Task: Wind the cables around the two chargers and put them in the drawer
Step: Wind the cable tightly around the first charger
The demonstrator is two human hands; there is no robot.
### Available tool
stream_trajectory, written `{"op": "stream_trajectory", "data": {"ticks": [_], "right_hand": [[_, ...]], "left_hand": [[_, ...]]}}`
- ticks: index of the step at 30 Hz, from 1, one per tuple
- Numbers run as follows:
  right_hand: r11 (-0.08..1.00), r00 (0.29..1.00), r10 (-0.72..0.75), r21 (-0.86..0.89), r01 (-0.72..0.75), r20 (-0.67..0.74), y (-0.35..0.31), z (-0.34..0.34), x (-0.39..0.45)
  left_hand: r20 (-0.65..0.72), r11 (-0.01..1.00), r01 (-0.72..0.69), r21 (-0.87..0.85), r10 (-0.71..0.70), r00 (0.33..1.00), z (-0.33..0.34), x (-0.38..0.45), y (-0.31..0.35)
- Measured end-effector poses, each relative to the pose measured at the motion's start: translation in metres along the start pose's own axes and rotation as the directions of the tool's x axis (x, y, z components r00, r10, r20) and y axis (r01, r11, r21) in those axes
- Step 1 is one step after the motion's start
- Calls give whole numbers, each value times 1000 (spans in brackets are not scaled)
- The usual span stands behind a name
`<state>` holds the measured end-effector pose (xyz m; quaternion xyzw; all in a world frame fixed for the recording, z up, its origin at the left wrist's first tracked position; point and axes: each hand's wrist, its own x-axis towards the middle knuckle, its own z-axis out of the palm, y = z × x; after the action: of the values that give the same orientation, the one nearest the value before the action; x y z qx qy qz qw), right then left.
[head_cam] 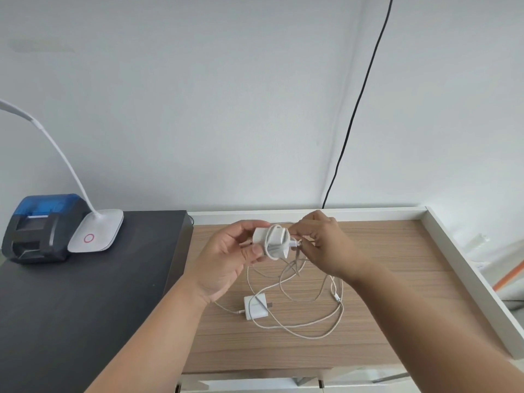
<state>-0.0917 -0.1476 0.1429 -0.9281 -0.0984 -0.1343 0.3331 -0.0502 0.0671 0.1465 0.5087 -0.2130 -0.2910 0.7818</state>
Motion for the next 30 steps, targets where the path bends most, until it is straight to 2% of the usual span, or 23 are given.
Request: {"op": "stream_trajectory", "data": {"ticks": [3, 7, 9, 11, 13, 15, 17, 20, 23, 26, 28, 30], "right_hand": [[992, 998, 61, -111, -61, -6, -2, 13, -2], [972, 986, 158, -169, -166, -59, -6, 30, -3], [975, 972, 194, -86, -206, -131, -7, 36, -2], [950, 943, 309, 88, -300, -122, -13, 36, 0], [824, 888, 459, 374, -425, -3, -16, 35, 1], [583, 827, 544, 643, -496, 144, -14, 35, -1], [424, 803, 544, 746, -513, 243, -8, 34, -4], [308, 797, 497, 789, -532, 343, 1, 31, -6], [396, 806, 466, 729, -558, 365, 3, 31, -9], [499, 825, 427, 665, -555, 369, 4, 33, -15], [618, 842, 402, 572, -539, 359, 5, 34, -19], [785, 850, 411, 345, -514, 330, 10, 36, -23]], "left_hand": [[-108, 988, -36, -149, 20, 994, 7, 8, -3], [-324, 969, -87, -232, 7, 946, 14, 19, -11], [-401, 963, -97, -251, -12, 916, 17, 25, -14], [-455, 957, -116, -267, -19, 890, 18, 28, -17], [-485, 953, -131, -274, -19, 875, 19, 30, -18], [-499, 952, -148, -270, -7, 867, 17, 30, -18], [-509, 951, -163, -264, 6, 861, 16, 31, -17], [-519, 959, -168, -228, 27, 855, 17, 32, -17], [-516, 960, -183, -212, 50, 855, 20, 33, -18], [-476, 938, -192, -288, 34, 879, 20, 37, -14], [-452, 915, -194, -354, 15, 892, 20, 39, -11], [-456, 907, -205, -367, 16, 890, 19, 41, -9]]}}
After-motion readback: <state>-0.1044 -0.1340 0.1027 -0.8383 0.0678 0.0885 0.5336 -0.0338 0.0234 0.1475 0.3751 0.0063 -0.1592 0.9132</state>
